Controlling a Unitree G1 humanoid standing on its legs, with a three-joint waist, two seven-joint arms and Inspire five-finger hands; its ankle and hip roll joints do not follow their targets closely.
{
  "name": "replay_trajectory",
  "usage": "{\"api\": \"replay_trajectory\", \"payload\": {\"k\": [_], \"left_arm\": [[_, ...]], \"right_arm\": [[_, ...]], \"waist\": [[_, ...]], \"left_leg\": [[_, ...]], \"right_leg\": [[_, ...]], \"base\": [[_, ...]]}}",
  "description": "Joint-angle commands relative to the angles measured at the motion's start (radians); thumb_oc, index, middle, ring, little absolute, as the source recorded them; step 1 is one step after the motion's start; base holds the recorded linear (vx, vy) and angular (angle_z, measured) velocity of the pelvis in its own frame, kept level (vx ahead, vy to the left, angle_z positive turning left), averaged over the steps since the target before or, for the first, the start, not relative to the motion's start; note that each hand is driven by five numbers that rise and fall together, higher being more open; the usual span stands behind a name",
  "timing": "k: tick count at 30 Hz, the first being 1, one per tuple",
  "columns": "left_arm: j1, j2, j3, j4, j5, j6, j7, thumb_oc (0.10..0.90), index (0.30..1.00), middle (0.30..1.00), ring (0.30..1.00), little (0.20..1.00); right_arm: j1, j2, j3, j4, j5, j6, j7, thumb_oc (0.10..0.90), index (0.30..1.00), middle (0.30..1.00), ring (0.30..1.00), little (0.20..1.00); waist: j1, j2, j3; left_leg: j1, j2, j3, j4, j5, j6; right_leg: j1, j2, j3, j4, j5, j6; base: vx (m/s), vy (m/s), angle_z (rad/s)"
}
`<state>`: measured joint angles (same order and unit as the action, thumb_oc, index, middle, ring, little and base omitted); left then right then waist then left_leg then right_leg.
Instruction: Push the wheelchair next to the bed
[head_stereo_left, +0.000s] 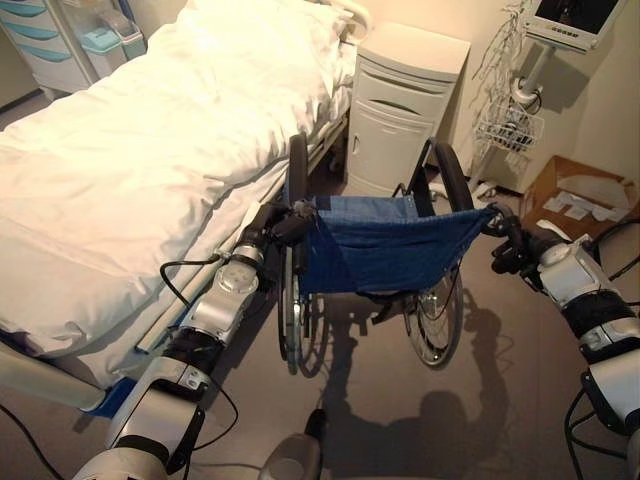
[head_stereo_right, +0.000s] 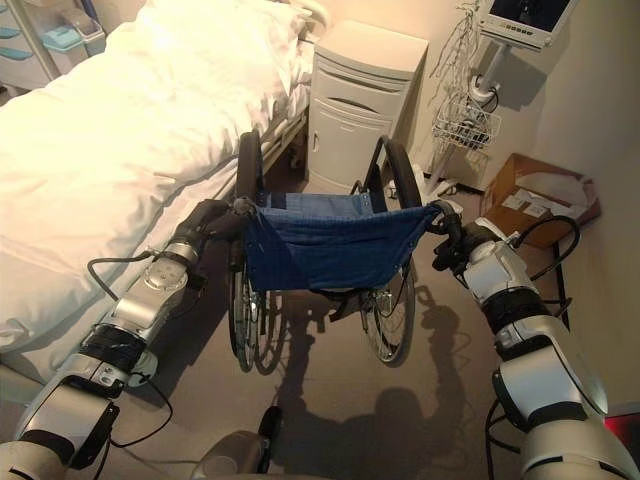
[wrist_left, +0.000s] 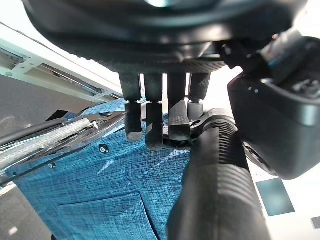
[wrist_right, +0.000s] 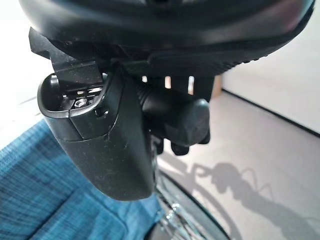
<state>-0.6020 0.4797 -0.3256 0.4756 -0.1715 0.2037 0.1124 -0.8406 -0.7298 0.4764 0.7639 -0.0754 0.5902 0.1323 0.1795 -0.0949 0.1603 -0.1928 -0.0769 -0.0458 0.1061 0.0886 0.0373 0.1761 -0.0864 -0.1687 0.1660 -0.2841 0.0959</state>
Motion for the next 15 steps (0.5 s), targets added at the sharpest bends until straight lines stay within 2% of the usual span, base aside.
{"api": "replay_trajectory", "payload": {"k": [1, 4, 7, 8, 10, 11, 13, 14, 15], "left_arm": [[0.127, -0.004, -0.106, 0.072, 0.121, 0.044, -0.018, 0.4, 0.3, 0.3, 0.3, 0.3], [0.134, -0.001, -0.101, 0.072, 0.123, 0.048, -0.015, 0.4, 0.3, 0.3, 0.3, 0.3], [0.131, 0.0, -0.105, 0.087, 0.138, 0.033, 0.002, 0.4, 0.3, 0.3, 0.3, 0.3], [0.126, 0.004, -0.105, 0.091, 0.139, 0.035, 0.019, 0.4, 0.3, 0.3, 0.3, 0.3], [0.124, 0.014, -0.095, 0.095, 0.129, 0.046, 0.053, 0.4, 0.3, 0.3, 0.3, 0.3], [0.128, 0.028, -0.083, 0.085, 0.12, 0.056, 0.072, 0.4, 0.3, 0.3, 0.3, 0.3], [0.131, 0.053, -0.057, 0.064, 0.105, 0.08, 0.095, 0.4, 0.3, 0.3, 0.3, 0.3], [0.13, 0.06, -0.049, 0.059, 0.102, 0.084, 0.099, 0.4, 0.3, 0.3, 0.3, 0.3], [0.122, 0.079, -0.033, 0.047, 0.097, 0.091, 0.109, 0.4, 0.3, 0.3, 0.3, 0.3]], "right_arm": [[-0.027, 0.073, 0.068, -0.174, -0.065, -0.164, 0.021, 0.4, 0.3, 0.3, 0.3, 0.3], [-0.011, 0.072, 0.07, -0.183, -0.078, -0.186, 0.028, 0.4, 0.3, 0.3, 0.3, 0.3], [-0.006, 0.074, 0.073, -0.184, -0.049, -0.166, 0.023, 0.4, 0.3, 0.3, 0.3, 0.3], [-0.01, 0.083, 0.074, -0.181, -0.031, -0.143, 0.029, 0.4, 0.3, 0.3, 0.3, 0.3], [-0.019, 0.104, 0.083, -0.191, -0.028, -0.109, 0.056, 0.4, 0.3, 0.3, 0.3, 0.3], [-0.022, 0.111, 0.089, -0.205, -0.017, -0.083, 0.074, 0.4, 0.3, 0.3, 0.3, 0.3], [-0.027, 0.111, 0.087, -0.235, 0.002, -0.054, 0.095, 0.4, 0.3, 0.3, 0.3, 0.3], [-0.032, 0.109, 0.086, -0.243, 0.005, -0.049, 0.097, 0.4, 0.3, 0.3, 0.3, 0.3], [-0.036, 0.1, 0.079, -0.27, 0.006, -0.022, 0.108, 0.4, 0.3, 0.3, 0.3, 0.3]], "waist": [[0.037, -0.001, 0.019], [0.039, 0.01, 0.01], [0.032, 0.018, 0.004], [0.025, 0.022, 0.006], [-0.008, 0.038, 0.024], [-0.03, 0.041, 0.042], [-0.053, 0.034, 0.072], [-0.055, 0.033, 0.08], [-0.049, 0.026, 0.092]], "left_leg": [[0.035, -0.019, -0.001, 0.006, -0.049, 0.02], [0.058, -0.018, 0.001, -0.014, -0.049, 0.025], [0.076, -0.017, -0.001, -0.028, -0.053, 0.033], [0.095, -0.013, -0.003, -0.038, -0.057, 0.032], [0.159, 0.008, -0.013, -0.073, -0.07, 0.028], [0.201, 0.011, -0.022, -0.091, -0.085, 0.028], [0.244, 0.008, -0.026, -0.117, -0.097, 0.026], [0.247, 0.009, -0.025, -0.12, -0.098, 0.025], [0.225, 0.0, -0.011, -0.124, -0.086, 0.028]], "right_leg": [[0.049, -0.063, 0.098, 0.115, 0.496, 0.092], [0.039, -0.081, 0.104, 0.185, 0.553, 0.097], [0.01, -0.098, 0.102, 0.206, 0.561, 0.092], [-0.021, -0.112, 0.092, 0.187, 0.556, 0.089], [-0.163, -0.135, 0.065, 0.136, 0.527, 0.077], [-0.257, -0.129, 0.05, 0.096, 0.524, 0.07], [-0.314, -0.1, 0.028, 0.029, 0.511, 0.065], [-0.321, -0.092, 0.021, 0.02, 0.505, 0.063], [-0.312, -0.063, -0.005, 0.007, 0.481, 0.063]], "base": [[0.13, 0.156, 0.02], [0.12, 0.129, 0.07], [0.12, 0.078, 0.0], [0.12, 0.032, 0.02], [0.13, 0.018, -0.14], [0.12, 0.007, -0.24], [0.05, -0.01, -0.05], [-0.06, -0.024, 0.12], [-0.13, -0.073, 0.29]]}}
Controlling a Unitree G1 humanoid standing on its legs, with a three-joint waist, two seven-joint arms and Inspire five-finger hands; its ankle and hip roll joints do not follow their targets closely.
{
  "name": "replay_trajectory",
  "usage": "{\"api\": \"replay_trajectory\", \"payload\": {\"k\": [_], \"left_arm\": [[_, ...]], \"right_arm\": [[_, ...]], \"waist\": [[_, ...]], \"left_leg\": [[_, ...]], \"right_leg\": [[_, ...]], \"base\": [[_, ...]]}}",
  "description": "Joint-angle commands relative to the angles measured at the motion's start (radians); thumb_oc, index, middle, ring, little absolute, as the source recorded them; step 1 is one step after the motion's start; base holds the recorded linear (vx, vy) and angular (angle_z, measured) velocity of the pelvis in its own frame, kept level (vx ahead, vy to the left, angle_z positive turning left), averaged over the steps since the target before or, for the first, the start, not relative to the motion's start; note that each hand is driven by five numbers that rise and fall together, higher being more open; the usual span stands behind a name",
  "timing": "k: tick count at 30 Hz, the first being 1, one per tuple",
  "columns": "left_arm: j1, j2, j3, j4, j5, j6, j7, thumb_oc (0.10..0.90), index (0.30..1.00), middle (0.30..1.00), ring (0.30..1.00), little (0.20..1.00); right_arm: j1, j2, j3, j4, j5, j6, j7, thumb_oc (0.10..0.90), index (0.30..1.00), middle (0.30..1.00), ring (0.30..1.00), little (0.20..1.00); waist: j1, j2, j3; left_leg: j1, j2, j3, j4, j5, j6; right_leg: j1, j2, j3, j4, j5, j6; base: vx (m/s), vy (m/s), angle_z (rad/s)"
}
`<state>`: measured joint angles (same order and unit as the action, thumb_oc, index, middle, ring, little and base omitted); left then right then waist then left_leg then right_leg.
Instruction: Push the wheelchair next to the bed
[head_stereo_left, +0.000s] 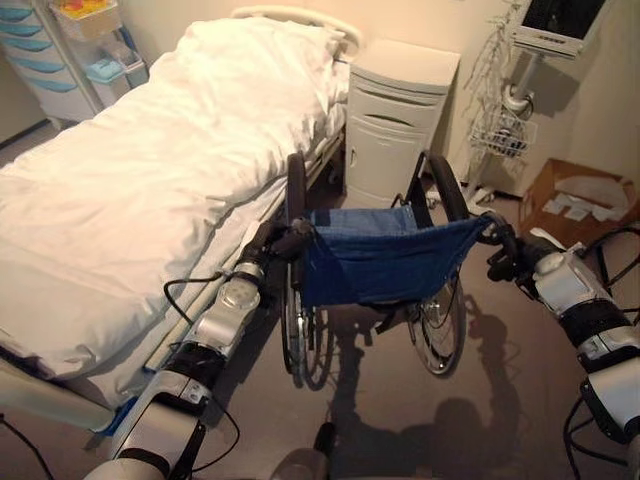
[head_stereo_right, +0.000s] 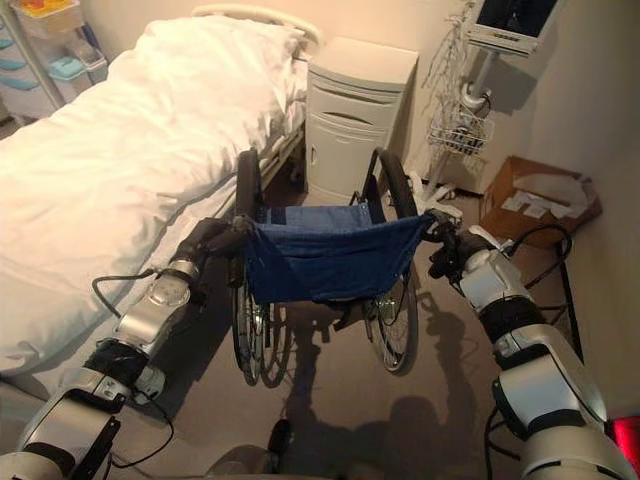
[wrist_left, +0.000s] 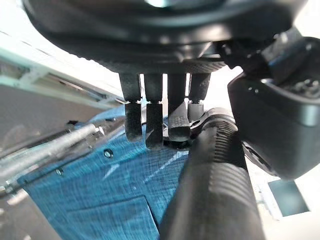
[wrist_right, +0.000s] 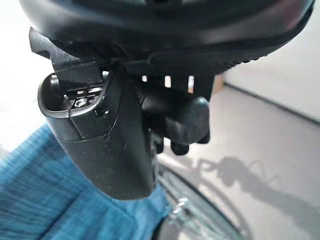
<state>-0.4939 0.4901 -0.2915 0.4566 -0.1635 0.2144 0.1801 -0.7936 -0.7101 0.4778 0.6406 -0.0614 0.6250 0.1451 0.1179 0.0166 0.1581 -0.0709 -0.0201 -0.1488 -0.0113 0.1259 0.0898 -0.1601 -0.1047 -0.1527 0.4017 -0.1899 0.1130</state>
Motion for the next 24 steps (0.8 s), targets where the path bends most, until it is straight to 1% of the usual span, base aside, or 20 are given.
{"api": "replay_trajectory", "payload": {"k": [1, 3, 6, 7, 8, 12, 14, 17, 21, 24], "left_arm": [[0.01, 0.079, -0.055, 0.058, 0.082, 0.083, 0.047, 0.4, 0.3, 0.3, 0.3, 0.3], [0.003, 0.083, -0.053, 0.053, 0.084, 0.091, 0.03, 0.4, 0.3, 0.3, 0.3, 0.3], [0.019, 0.081, -0.065, 0.061, 0.095, 0.094, 0.017, 0.4, 0.3, 0.3, 0.3, 0.3], [0.022, 0.079, -0.069, 0.063, 0.095, 0.099, 0.015, 0.626, 0.639, 0.639, 0.639, 0.639], [0.028, 0.077, -0.072, 0.068, 0.095, 0.1, 0.014, 0.8, 0.9, 0.9, 0.9, 0.9], [0.046, 0.08, -0.07, 0.065, 0.102, 0.094, 0.017, 0.8, 0.9, 0.9, 0.9, 0.9], [0.055, 0.08, -0.068, 0.064, 0.101, 0.093, 0.03, 0.8, 0.9, 0.9, 0.9, 0.9], [0.064, 0.081, -0.06, 0.062, 0.104, 0.094, 0.04, 0.8, 0.9, 0.9, 0.9, 0.9], [0.086, 0.082, -0.047, 0.065, 0.109, 0.091, 0.043, 0.8, 0.9, 0.9, 0.9, 0.9], [0.099, 0.083, -0.036, 0.069, 0.076, 0.083, 0.048, 0.8, 0.9, 0.9, 0.9, 0.9]], "right_arm": [[-0.087, 0.081, 0.076, -0.141, 0.01, -0.054, 0.091, 0.4, 0.3, 0.3, 0.3, 0.3], [-0.087, 0.081, 0.081, -0.131, 0.047, -0.041, 0.076, 0.4, 0.3, 0.3, 0.3, 0.3], [-0.063, 0.087, 0.075, -0.125, 0.082, -0.023, 0.065, 0.403, 0.305, 0.305, 0.305, 0.305], [-0.054, 0.088, 0.07, -0.117, 0.083, -0.024, 0.063, 0.8, 0.9, 0.9, 0.9, 0.9], [-0.043, 0.089, 0.062, -0.116, 0.078, -0.018, 0.07, 0.8, 0.9, 0.9, 0.9, 0.9], [-0.003, 0.097, 0.053, -0.119, 0.105, 0.016, 0.068, 0.8, 0.9, 0.9, 0.9, 0.9], [0.021, 0.097, 0.043, -0.113, 0.095, 0.006, 0.055, 0.8, 0.9, 0.9, 0.9, 0.9], [0.035, 0.089, 0.033, -0.113, 0.103, 0.009, 0.053, 0.8, 0.9, 0.9, 0.9, 0.9], [0.047, 0.075, 0.011, -0.118, 0.15, 0.019, 0.026, 0.8, 0.9, 0.9, 0.9, 0.9], [0.029, 0.056, -0.005, -0.126, 0.182, 0.031, 0.026, 0.8, 0.9, 0.9, 0.9, 0.9]], "waist": [[0.027, -0.094, 0.095], [0.032, -0.097, 0.09], [0.035, -0.098, 0.074], [0.033, -0.097, 0.069], [0.032, -0.094, 0.061], [0.031, -0.09, 0.048], [0.029, -0.087, 0.046], [0.028, -0.087, 0.046], [0.029, -0.088, 0.047], [0.031, -0.089, 0.046]], "left_leg": [[0.086, -0.059, 0.104, -0.001, -0.116, -0.029], [0.073, -0.058, 0.101, -0.002, -0.106, -0.032], [0.091, -0.042, 0.109, -0.018, -0.106, -0.04], [0.099, -0.038, 0.109, -0.024, -0.108, -0.04], [0.107, -0.035, 0.112, -0.031, -0.109, -0.04], [0.125, -0.033, 0.123, -0.034, -0.115, -0.04], [0.13, -0.031, 0.129, -0.031, -0.121, -0.039], [0.134, -0.029, 0.134, -0.028, -0.126, -0.038], [0.139, -0.025, 0.143, -0.02, -0.134, -0.037], [0.139, -0.024, 0.145, -0.016, -0.136, -0.036]], "right_leg": [[0.053, -0.057, -0.038, -0.263, 0.393, 0.051], [0.089, -0.043, -0.02, -0.273, 0.389, 0.057], [0.126, -0.047, -0.036, -0.301, 0.371, 0.056], [0.134, -0.047, -0.034, -0.303, 0.364, 0.053], [0.142, -0.048, -0.038, -0.306, 0.358, 0.053], [0.167, -0.053, -0.051, -0.319, 0.341, 0.054], [0.174, -0.054, -0.053, -0.321, 0.331, 0.053], [0.178, -0.059, -0.056, -0.32, 0.331, 0.054], [0.184, -0.062, -0.058, -0.31, 0.325, 0.054], [0.191, -0.061, -0.057, -0.304, 0.317, 0.052]], "base": [[-0.14, -0.114, 0.53], [-0.02, -0.111, 0.41], [0.07, -0.059, -0.04], [0.09, -0.019, -0.14], [0.09, -0.005, -0.09], [0.06, 0.014, 0.01], [0.02, 0.011, -0.01], [0.0, 0.0, 0.0], [0.0, 0.001, 0.01], [0.0, 0.003, -0.01]]}}
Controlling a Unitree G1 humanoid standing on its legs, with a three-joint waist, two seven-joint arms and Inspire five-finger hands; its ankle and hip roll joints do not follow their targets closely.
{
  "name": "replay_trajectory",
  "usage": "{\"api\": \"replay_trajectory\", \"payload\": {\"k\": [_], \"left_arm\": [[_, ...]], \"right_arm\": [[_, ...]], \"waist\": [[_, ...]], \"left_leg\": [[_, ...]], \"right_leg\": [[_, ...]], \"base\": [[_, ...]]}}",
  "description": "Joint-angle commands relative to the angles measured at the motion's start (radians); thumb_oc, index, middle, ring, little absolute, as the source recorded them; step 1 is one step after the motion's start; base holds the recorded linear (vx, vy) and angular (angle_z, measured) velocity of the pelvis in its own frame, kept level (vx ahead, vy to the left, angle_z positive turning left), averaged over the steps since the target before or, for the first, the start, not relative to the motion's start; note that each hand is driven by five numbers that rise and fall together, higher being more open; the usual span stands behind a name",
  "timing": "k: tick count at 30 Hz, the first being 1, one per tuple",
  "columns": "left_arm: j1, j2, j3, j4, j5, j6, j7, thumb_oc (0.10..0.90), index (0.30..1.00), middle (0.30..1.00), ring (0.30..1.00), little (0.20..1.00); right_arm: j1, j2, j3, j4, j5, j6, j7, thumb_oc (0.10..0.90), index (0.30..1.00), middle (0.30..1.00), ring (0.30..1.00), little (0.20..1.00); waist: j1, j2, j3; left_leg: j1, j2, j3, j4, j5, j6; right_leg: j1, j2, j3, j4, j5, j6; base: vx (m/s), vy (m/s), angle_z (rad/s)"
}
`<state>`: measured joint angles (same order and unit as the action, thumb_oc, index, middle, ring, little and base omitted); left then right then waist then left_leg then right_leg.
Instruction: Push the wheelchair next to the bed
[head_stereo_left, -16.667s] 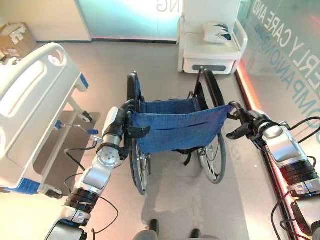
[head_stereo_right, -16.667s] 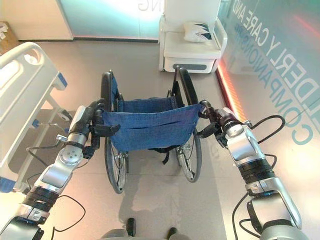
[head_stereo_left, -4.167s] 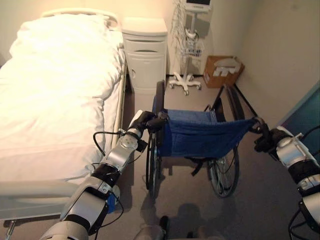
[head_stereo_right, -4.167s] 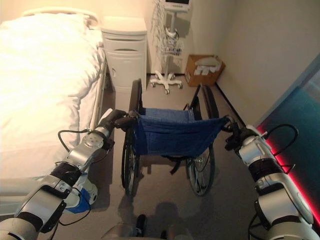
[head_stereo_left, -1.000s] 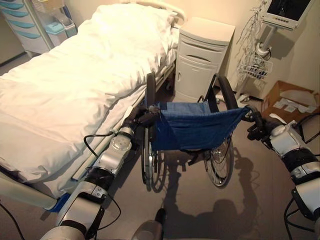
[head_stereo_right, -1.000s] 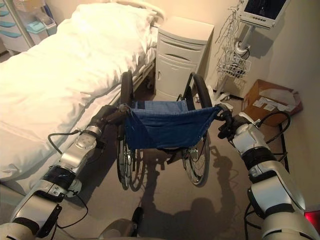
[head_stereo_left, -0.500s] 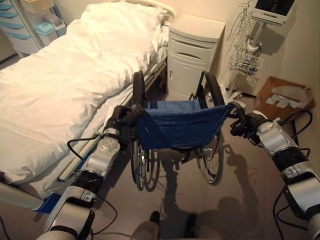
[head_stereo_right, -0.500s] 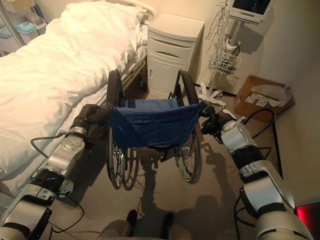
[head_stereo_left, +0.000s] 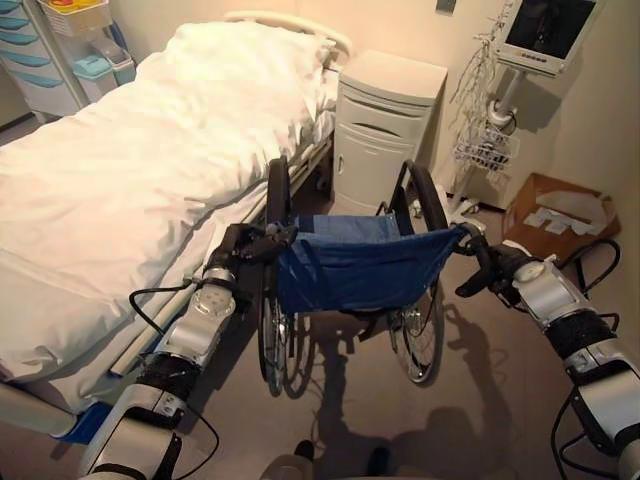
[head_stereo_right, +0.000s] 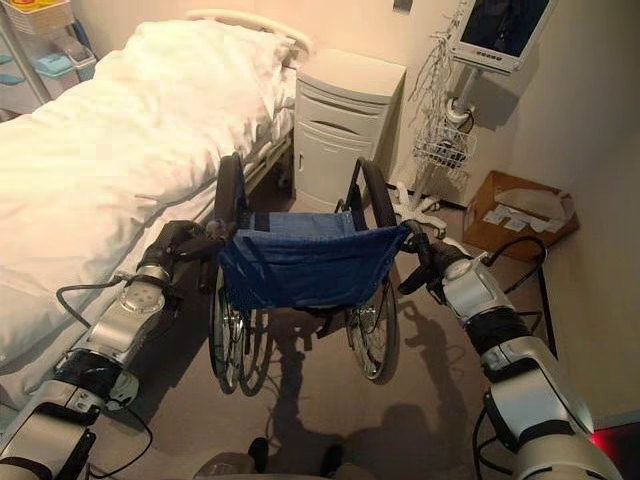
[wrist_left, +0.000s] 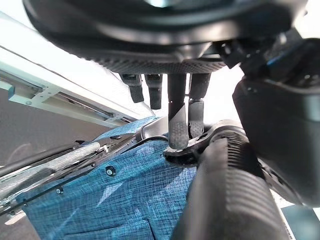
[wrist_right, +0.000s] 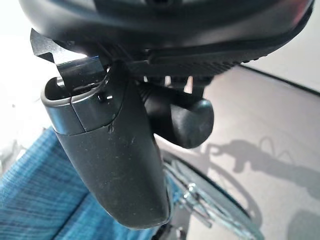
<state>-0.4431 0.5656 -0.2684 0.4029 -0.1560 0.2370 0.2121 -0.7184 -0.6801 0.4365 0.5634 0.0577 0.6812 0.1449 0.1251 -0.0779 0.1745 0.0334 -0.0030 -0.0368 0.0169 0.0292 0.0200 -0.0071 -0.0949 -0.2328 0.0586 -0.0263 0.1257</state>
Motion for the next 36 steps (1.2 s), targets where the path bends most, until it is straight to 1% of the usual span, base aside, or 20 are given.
{"api": "replay_trajectory", "payload": {"k": [1, 3, 4, 5, 7, 9, 12, 13, 16, 19, 22, 24, 25, 26, 27, 29, 30, 31, 33, 36], "left_arm": [[0.061, 0.002, -0.051, 0.126, 0.048, 0.047, 0.02, 0.8, 0.9, 0.9, 0.9, 0.9], [0.071, 0.0, -0.04, 0.126, 0.032, 0.036, 0.02, 0.8, 0.9, 0.9, 0.9, 0.9], [0.078, 0.001, -0.027, 0.125, -0.009, 0.026, 0.013, 0.8, 0.9, 0.9, 0.9, 0.9], [0.082, 0.001, -0.021, 0.126, -0.032, 0.019, 0.005, 0.8, 0.9, 0.9, 0.9, 0.9], [0.099, -0.013, 0.008, 0.124, -0.122, -0.01, 0.01, 0.8, 0.9, 0.9, 0.9, 0.9], [0.119, -0.027, 0.047, 0.125, -0.186, -0.052, 0.005, 0.8, 0.9, 0.9, 0.9, 0.9], [0.132, -0.027, 0.077, 0.12, -0.246, -0.079, -0.018, 0.8, 0.9, 0.9, 0.9, 0.9], [0.139, -0.024, 0.092, 0.117, -0.279, -0.097, -0.032, 0.8, 0.9, 0.9, 0.9, 0.9], [0.151, -0.014, 0.124, 0.108, -0.35, -0.12, -0.062, 0.8, 0.9, 0.9, 0.9, 0.9], [0.16, -0.008, 0.141, 0.122, -0.374, -0.143, -0.071, 0.8, 0.9, 0.9, 0.9, 0.9], [0.171, 0.008, 0.171, 0.151, -0.424, -0.176, -0.109, 0.8, 0.9, 0.9, 0.9, 0.9], [0.186, 0.016, 0.198, 0.166, -0.486, -0.196, -0.143, 0.8, 0.9, 0.9, 0.9, 0.9], [0.188, 0.018, 0.203, 0.168, -0.498, -0.198, -0.151, 0.8, 0.9, 0.9, 0.9, 0.9], [0.194, 0.015, 0.219, 0.189, -0.531, -0.22, -0.178, 0.8, 0.9, 0.9, 0.9, 0.9], [0.193, 0.015, 0.219, 0.19, -0.531, -0.221, -0.179, 0.8, 0.9, 0.9, 0.9, 0.9], [0.203, 0.015, 0.236, 0.208, -0.581, -0.243, -0.207, 0.8, 0.9, 0.9, 0.9, 0.9], [0.21, 0.011, 0.252, 0.219, -0.62, -0.248, -0.228, 0.8, 0.9, 0.9, 0.9, 0.9], [0.211, 0.012, 0.252, 0.22, -0.624, -0.249, -0.228, 0.8, 0.9, 0.9, 0.9, 0.9], [0.223, 0.01, 0.264, 0.235, -0.672, -0.257, -0.247, 0.8, 0.9, 0.9, 0.9, 0.9], [0.239, 0.015, 0.281, 0.263, -0.69, -0.271, -0.274, 0.8, 0.9, 0.9, 0.9, 0.9]], "right_arm": [[-0.053, 0.013, 0.03, -0.054, 0.096, -0.024, 0.011, 0.8, 0.9, 0.9, 0.9, 0.9], [-0.063, 0.001, 0.019, -0.061, 0.129, -0.01, 0.009, 0.8, 0.9, 0.9, 0.9, 0.9], [-0.08, -0.015, 0.012, -0.065, 0.167, 0.001, 0.01, 0.8, 0.9, 0.9, 0.9, 0.9], [-0.089, -0.022, 0.01, -0.065, 0.183, 0.001, 0.01, 0.8, 0.9, 0.9, 0.9, 0.9], [-0.121, -0.045, 0.0, -0.07, 0.251, 0.002, 0.0, 0.8, 0.9, 0.9, 0.9, 0.9], [-0.149, -0.063, -0.007, -0.072, 0.309, -0.011, -0.03, 0.8, 0.9, 0.9, 0.9, 0.9], [-0.173, -0.086, -0.018, -0.066, 0.352, -0.03, -0.056, 0.8, 0.9, 0.9, 0.9, 0.9], [-0.187, -0.098, -0.02, -0.057, 0.389, -0.041, -0.063, 0.8, 0.9, 0.9, 0.9, 0.9], [-0.203, -0.119, -0.037, -0.048, 0.457, -0.053, -0.081, 0.8, 0.9, 0.9, 0.9, 0.9], [-0.213, -0.133, -0.045, -0.032, 0.489, -0.078, -0.104, 0.8, 0.9, 0.9, 0.9, 0.9], [-0.239, -0.161, -0.06, -0.018, 0.526, -0.097, -0.146, 0.8, 0.9, 0.9, 0.9, 0.9], [-0.264, -0.199, -0.07, 0.006, 0.557, -0.114, -0.15, 0.8, 0.9, 0.9, 0.9, 0.9], [-0.267, -0.204, -0.072, 0.01, 0.57, -0.121, -0.156, 0.8, 0.9, 0.9, 0.9, 0.9], [-0.277, -0.221, -0.081, 0.022, 0.599, -0.131, -0.164, 0.8, 0.9, 0.9, 0.9, 0.9], [-0.278, -0.221, -0.08, 0.023, 0.6, -0.131, -0.164, 0.8, 0.9, 0.9, 0.9, 0.9], [-0.282, -0.244, -0.093, 0.039, 0.638, -0.142, -0.16, 0.8, 0.9, 0.9, 0.9, 0.9], [-0.275, -0.256, -0.109, 0.053, 0.68, -0.148, -0.148, 0.8, 0.9, 0.9, 0.9, 0.9], [-0.275, -0.257, -0.109, 0.053, 0.685, -0.149, -0.148, 0.8, 0.9, 0.9, 0.9, 0.9], [-0.261, -0.27, -0.127, 0.063, 0.758, -0.168, -0.151, 0.8, 0.9, 0.9, 0.9, 0.9], [-0.243, -0.291, -0.163, 0.069, 0.829, -0.179, -0.161, 0.8, 0.9, 0.9, 0.9, 0.9]], "waist": [[0.025, 0.004, 0.027], [0.026, 0.002, 0.026], [0.027, 0.0, 0.025], [0.028, -0.001, 0.025], [0.029, -0.001, 0.021], [0.03, -0.002, 0.016], [0.032, -0.001, 0.011], [0.033, 0.001, 0.008], [0.038, 0.003, 0.0], [0.041, 0.006, -0.006], [0.045, 0.005, -0.015], [0.047, 0.003, -0.021], [0.047, 0.003, -0.021], [0.045, 0.002, -0.025], [0.045, 0.002, -0.025], [0.043, 0.001, -0.03], [0.041, -0.001, -0.033], [0.041, -0.001, -0.034], [0.04, -0.004, -0.038], [0.033, -0.009, -0.043]], "left_leg": [[0.036, -0.04, 0.036, -0.041, -0.041, 0.034], [0.038, -0.039, 0.038, -0.038, -0.044, 0.034], [0.04, -0.038, 0.038, -0.038, -0.044, 0.033], [0.041, -0.038, 0.038, -0.038, -0.044, 0.032], [0.047, -0.035, 0.038, -0.038, -0.044, 0.03], [0.051, -0.035, 0.042, -0.034, -0.047, 0.029], [0.054, -0.034, 0.043, -0.033, -0.046, 0.027], [0.057, -0.034, 0.043, -0.033, -0.045, 0.025], [0.058, -0.035, 0.04, -0.033, -0.044, 0.024], [0.06, -0.035, 0.039, -0.034, -0.043, 0.023], [0.059, -0.037, 0.036, -0.036, -0.042, 0.021], [0.059, -0.036, 0.035, -0.04, -0.04, 0.018], [0.059, -0.036, 0.035, -0.04, -0.039, 0.018], [0.06, -0.037, 0.036, -0.041, -0.039, 0.016], [0.06, -0.037, 0.036, -0.041, -0.039, 0.016], [0.061, -0.035, 0.036, -0.045, -0.038, 0.014], [0.063, -0.034, 0.038, -0.049, -0.036, 0.013], [0.064, -0.033, 0.038, -0.05, -0.035, 0.012], [0.062, -0.033, 0.039, -0.053, -0.034, 0.012], [0.063, -0.032, 0.044, -0.055, -0.037, 0.012]], "right_leg": [[0.043, -0.071, 0.022, 0.043, 0.148, 0.039], [0.045, -0.072, 0.022, 0.049, 0.149, 0.039], [0.047, -0.073, 0.022, 0.054, 0.148, 0.039], [0.048, -0.073, 0.022, 0.055, 0.146, 0.038], [0.054, -0.071, 0.022, 0.058, 0.138, 0.036], [0.06, -0.071, 0.02, 0.063, 0.132, 0.033], [0.062, -0.073, 0.017, 0.068, 0.132, 0.031], [0.064, -0.074, 0.015, 0.069, 0.131, 0.031], [0.073, -0.074, 0.009, 0.066, 0.123, 0.03], [0.078, -0.073, 0.006, 0.063, 0.118, 0.028], [0.082, -0.072, 0.004, 0.062, 0.116, 0.029], [0.086, -0.068, 0.003, 0.057, 0.112, 0.031], [0.086, -0.068, 0.003, 0.057, 0.112, 0.031], [0.086, -0.067, 0.004, 0.056, 0.113, 0.033], [0.085, -0.067, 0.004, 0.057, 0.113, 0.033], [0.084, -0.065, 0.005, 0.055, 0.112, 0.034], [0.084, -0.064, 0.004, 0.054, 0.111, 0.035], [0.084, -0.063, 0.004, 0.054, 0.111, 0.035], [0.086, -0.061, 0.003, 0.051, 0.11, 0.035], [0.083, -0.058, 0.003, 0.055, 0.107, 0.035]], "base": [[0.0, 0.003, -0.05], [0.0, -0.007, -0.05], [0.0, 0.0, 0.0], [0.0, 0.0, 0.0], [0.0, 0.0, 0.0], [0.0, 0.002, -0.02], [0.0, 0.0, 0.0], [0.0, 0.0, 0.0], [0.0, 0.0, 0.0], [-0.01, -0.003, 0.0], [-0.03, -0.018, -0.01], [-0.06, -0.029, 0.0], [-0.07, -0.023, 0.0], [-0.04, -0.01, -0.01], [-0.05, -0.017, 0.0], [-0.05, -0.023, 0.03], [-0.04, -0.025, 0.02], [-0.04, -0.032, -0.01], [-0.04, -0.031, -0.04], [-0.04, -0.034, -0.04]]}}
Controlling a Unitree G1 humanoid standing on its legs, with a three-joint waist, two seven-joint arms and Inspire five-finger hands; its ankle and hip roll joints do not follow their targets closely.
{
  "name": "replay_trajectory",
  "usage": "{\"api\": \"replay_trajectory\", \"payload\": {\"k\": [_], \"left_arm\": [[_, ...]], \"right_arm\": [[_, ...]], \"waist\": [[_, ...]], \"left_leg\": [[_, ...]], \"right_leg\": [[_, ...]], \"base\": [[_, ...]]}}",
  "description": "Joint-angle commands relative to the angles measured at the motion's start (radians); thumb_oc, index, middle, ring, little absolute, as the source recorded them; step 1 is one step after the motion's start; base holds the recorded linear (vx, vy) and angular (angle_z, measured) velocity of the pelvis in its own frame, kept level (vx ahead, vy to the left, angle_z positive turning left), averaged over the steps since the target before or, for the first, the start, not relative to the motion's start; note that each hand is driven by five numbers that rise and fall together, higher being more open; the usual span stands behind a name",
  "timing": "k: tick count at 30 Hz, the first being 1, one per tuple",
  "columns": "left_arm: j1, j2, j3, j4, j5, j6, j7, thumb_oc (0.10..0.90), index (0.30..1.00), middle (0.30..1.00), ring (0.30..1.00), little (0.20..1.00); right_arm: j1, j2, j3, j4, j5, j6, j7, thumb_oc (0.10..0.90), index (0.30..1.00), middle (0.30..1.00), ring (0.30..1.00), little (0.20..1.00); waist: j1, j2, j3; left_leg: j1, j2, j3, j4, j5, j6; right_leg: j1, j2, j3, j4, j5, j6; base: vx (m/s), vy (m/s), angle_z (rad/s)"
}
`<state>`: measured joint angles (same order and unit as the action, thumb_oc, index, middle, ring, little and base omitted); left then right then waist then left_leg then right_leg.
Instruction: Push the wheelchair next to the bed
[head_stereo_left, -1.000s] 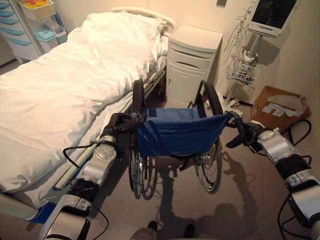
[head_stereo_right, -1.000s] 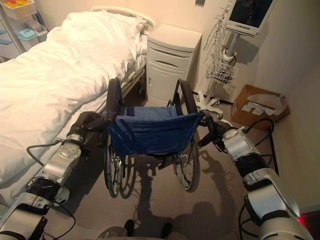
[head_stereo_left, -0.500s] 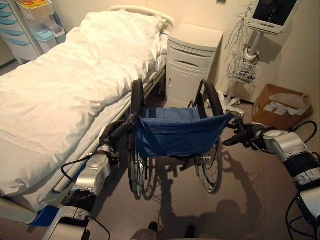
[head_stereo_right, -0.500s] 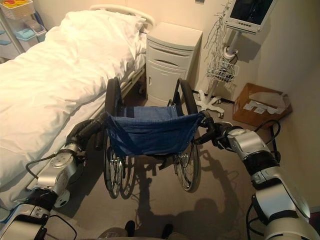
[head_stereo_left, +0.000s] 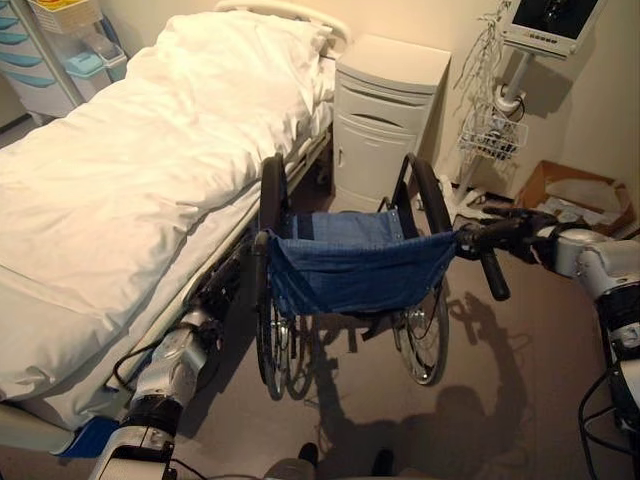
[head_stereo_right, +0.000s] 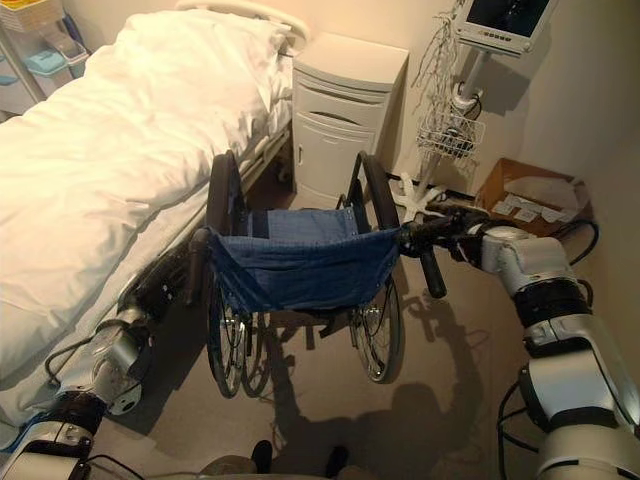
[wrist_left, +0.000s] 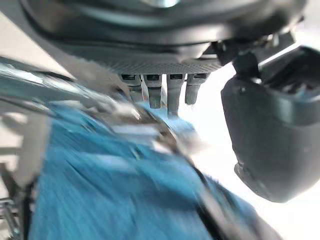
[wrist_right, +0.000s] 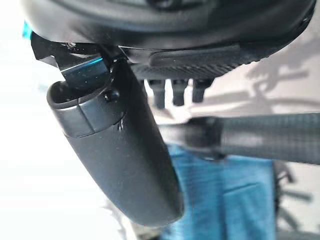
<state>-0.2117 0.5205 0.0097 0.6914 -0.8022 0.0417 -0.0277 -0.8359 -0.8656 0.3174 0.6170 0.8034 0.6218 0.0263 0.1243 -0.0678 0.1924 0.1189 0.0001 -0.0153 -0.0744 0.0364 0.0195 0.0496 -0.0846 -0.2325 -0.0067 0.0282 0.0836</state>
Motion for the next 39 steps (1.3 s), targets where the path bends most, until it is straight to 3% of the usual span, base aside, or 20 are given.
{"api": "replay_trajectory", "payload": {"k": [1, 8, 12, 16, 21, 25, 27, 32, 36, 39], "left_arm": [[0.012, 0.061, 0.005, -0.016, -0.044, -0.077, -0.037, 0.8, 0.9, 0.9, 0.9, 0.9], [0.013, 0.067, 0.024, 0.022, -0.116, -0.117, -0.06, 0.8, 0.9, 0.9, 0.9, 0.9], [0.022, 0.035, 0.066, 0.021, -0.3, -0.197, -0.075, 0.8, 0.9, 0.9, 0.9, 0.9], [0.055, -0.023, 0.147, 0.015, -0.451, -0.233, -0.113, 0.8, 0.9, 0.9, 0.9, 0.9], [0.114, -0.069, 0.189, 0.075, -0.413, -0.219, -0.147, 0.8, 0.9, 0.9, 0.9, 0.9], [0.137, -0.091, 0.192, 0.104, -0.369, -0.222, -0.138, 0.8, 0.9, 0.9, 0.9, 0.9], [0.156, -0.117, 0.176, 0.127, -0.327, -0.229, -0.141, 0.8, 0.9, 0.9, 0.9, 0.9], [0.189, -0.165, 0.138, 0.159, -0.194, -0.258, -0.121, 0.8, 0.9, 0.9, 0.9, 0.9], [0.229, -0.2, 0.118, 0.187, -0.079, -0.254, -0.088, 0.8, 0.9, 0.9, 0.9, 0.9], [0.247, -0.214, 0.096, 0.202, -0.004, -0.271, -0.074, 0.8, 0.9, 0.9, 0.9, 0.9]], "right_arm": [[-0.125, -0.114, -0.05, 0.024, 0.093, -0.122, -0.04, 0.8, 0.9, 0.9, 0.9, 0.9], [-0.116, -0.179, -0.064, 0.072, 0.051, -0.09, -0.009, 0.8, 0.9, 0.9, 0.9, 0.9], [-0.056, -0.2, -0.12, 0.118, 0.064, -0.094, 0.039, 0.8, 0.9, 0.9, 0.9, 0.9], [0.049, -0.19, -0.225, 0.139, 0.154, -0.111, 0.064, 0.8, 0.9, 0.9, 0.9, 0.9], [0.243, -0.154, -0.426, 0.185, 0.323, -0.114, 0.124, 0.8, 0.9, 0.9, 0.9, 0.9], [0.367, -0.123, -0.529, 0.261, 0.288, -0.112, 0.211, 0.8, 0.9, 0.9, 0.9, 0.9], [0.449, -0.088, -0.585, 0.355, 0.228, -0.126, 0.308, 0.8, 0.9, 0.9, 0.9, 0.9], [0.522, 0.026, -0.603, 0.412, 0.152, -0.208, 0.367, 0.8, 0.9, 0.9, 0.9, 0.9], [0.59, 0.199, -0.582, 0.363, 0.119, -0.345, 0.396, 0.8, 0.9, 0.9, 0.9, 0.9], [0.628, 0.287, -0.561, 0.337, 0.127, -0.408, 0.391, 0.8, 0.9, 0.9, 0.9, 0.9]], "waist": [[0.031, -0.02, -0.063], [0.017, -0.029, -0.067], [0.011, -0.035, -0.068], [0.008, -0.046, -0.068], [-0.001, -0.053, -0.073], [-0.012, -0.049, -0.07], [-0.008, -0.048, -0.066], [0.002, -0.04, -0.057], [0.005, -0.026, -0.05], [0.004, -0.018, -0.051]], "left_leg": [[-0.022, -0.034, 0.023, 0.034, -0.043, 0.013], [-0.023, -0.034, 0.029, 0.033, -0.045, 0.014], [-0.022, -0.033, 0.031, 0.032, -0.047, 0.014], [-0.019, -0.03, 0.031, 0.03, -0.052, 0.013], [-0.015, -0.027, 0.037, 0.024, -0.059, 0.012], [-0.016, -0.027, 0.042, 0.027, -0.065, 0.015], [-0.018, -0.029, 0.042, 0.031, -0.069, 0.019], [-0.02, -0.033, 0.036, 0.041, -0.079, 0.025], [-0.021, -0.036, 0.035, 0.049, -0.084, 0.03], [-0.022, -0.037, 0.036, 0.05, -0.085, 0.031]], "right_leg": [[0.027, -0.066, 0.005, 0.121, 0.049, 0.077], [0.025, -0.058, 0.013, 0.127, 0.044, 0.079], [0.025, -0.055, 0.014, 0.122, 0.039, 0.077], [0.023, -0.054, 0.006, 0.112, 0.036, 0.073], [0.019, -0.05, 0.002, 0.101, 0.032, 0.075], [0.008, -0.048, 0.009, 0.103, 0.038, 0.079], [0.002, -0.046, 0.013, 0.103, 0.043, 0.08], [-0.005, -0.044, 0.017, 0.098, 0.047, 0.077], [-0.012, -0.044, 0.016, 0.098, 0.043, 0.073], [-0.013, -0.043, 0.013, 0.096, 0.04, 0.07]], "base": [[0.0, 0.0, 0.0], [-0.01, -0.006, 0.02], [-0.01, -0.01, -0.07], [0.01, -0.044, -0.04], [0.0, -0.034, 0.0], [0.0, 0.0, 0.0], [-0.03, -0.049, 0.01], [-0.01, -0.024, -0.01], [0.0, 0.0, 0.0], [0.0, 0.0, 0.0]]}}
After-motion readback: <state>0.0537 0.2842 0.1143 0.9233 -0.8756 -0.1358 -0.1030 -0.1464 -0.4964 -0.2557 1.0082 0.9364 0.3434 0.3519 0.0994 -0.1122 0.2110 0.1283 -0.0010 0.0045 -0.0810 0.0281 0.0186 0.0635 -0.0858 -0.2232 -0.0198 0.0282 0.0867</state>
